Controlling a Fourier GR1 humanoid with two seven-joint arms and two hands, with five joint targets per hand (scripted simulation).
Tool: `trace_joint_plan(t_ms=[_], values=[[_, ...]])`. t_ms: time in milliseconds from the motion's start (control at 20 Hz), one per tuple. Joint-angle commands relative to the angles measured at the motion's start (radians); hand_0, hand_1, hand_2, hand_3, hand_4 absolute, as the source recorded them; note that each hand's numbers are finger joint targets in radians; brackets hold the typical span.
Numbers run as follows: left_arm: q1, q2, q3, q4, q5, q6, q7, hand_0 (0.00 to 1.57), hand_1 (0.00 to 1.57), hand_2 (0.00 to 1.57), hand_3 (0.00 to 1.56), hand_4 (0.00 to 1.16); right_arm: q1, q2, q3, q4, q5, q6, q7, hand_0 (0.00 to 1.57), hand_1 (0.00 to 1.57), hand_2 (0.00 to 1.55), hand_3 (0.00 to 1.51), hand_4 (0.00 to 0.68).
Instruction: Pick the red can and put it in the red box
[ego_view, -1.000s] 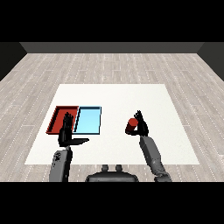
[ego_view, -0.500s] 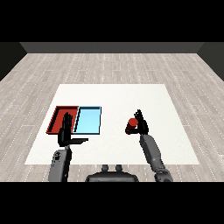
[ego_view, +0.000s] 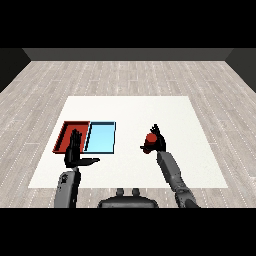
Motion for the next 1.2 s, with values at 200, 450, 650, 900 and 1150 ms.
trace_joint_plan(t_ms=[200,450,650,900,1150], values=[[-0.029,0.0,-0.001,-0.092,0.03,0.017,0.108,0.0,0.0,0.0,0.0,0.0,0.038,0.014,0.038,-0.074,0.006,-0.024,0.028,0.0,0.0,0.0,0.0,0.0],[0.018,-0.023,-0.026,-0.016,-0.028,0.022,-0.018,0.0,0.0,0.0,0.0,0.0,0.005,-0.008,-0.003,0.007,0.005,-0.028,-0.002,0.81,0.81,0.92,0.8,0.0],[0.084,-0.006,-0.014,-0.074,0.015,-0.021,-0.002,0.0,0.0,0.0,0.0,0.0,-0.056,-0.003,0.001,0.008,0.034,-0.131,0.071,1.48,1.48,1.47,1.44,0.662],[-0.024,0.0,0.001,-0.043,-0.026,0.045,0.054,0.0,0.0,0.0,0.0,0.0,-0.018,-0.047,0.011,-0.003,0.068,-0.099,0.031,1.49,1.49,1.46,1.44,0.661],[-0.01,-0.047,-0.069,0.023,-0.063,0.053,-0.026,0.0,0.0,0.0,0.0,0.0,-0.01,-0.011,0.045,-0.076,0.115,-0.176,0.055,1.46,1.46,1.45,1.42,0.649]])
